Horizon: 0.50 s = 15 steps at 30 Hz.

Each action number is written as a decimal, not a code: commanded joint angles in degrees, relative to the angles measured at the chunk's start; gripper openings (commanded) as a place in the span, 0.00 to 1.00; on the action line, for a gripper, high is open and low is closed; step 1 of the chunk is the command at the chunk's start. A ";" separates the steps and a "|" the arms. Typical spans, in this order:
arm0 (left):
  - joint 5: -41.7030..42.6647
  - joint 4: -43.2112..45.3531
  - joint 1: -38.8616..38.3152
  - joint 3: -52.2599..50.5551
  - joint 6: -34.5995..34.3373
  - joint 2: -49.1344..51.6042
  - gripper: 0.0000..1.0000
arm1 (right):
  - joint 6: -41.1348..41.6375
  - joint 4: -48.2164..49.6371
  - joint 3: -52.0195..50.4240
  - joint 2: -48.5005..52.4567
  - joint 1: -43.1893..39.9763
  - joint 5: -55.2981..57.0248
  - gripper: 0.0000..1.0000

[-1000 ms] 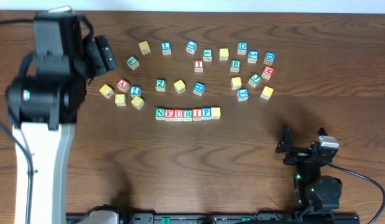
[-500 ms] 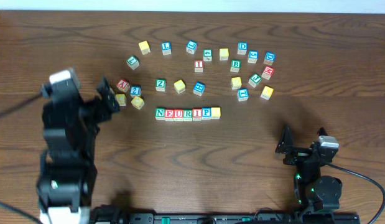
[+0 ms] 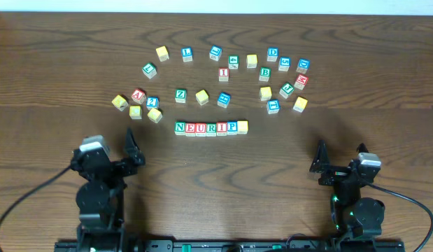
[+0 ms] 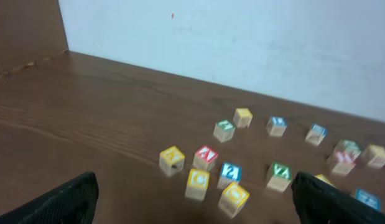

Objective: Spell out NEURIPS

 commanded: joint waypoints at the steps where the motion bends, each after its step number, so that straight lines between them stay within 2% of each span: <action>1: 0.50 0.48 0.46 -3.61 4.39 -4.52 0.97 | -1.03 -0.11 -0.15 -0.35 -0.33 -0.13 0.99; 12: 0.55 -0.02 3.10 -11.04 4.37 -14.01 0.98 | -1.01 -0.11 -0.15 -0.35 -0.33 -0.13 0.99; 15: 0.59 -2.51 3.21 -10.99 4.37 -14.29 0.97 | -1.01 -0.11 -0.15 -0.35 -0.33 -0.13 0.99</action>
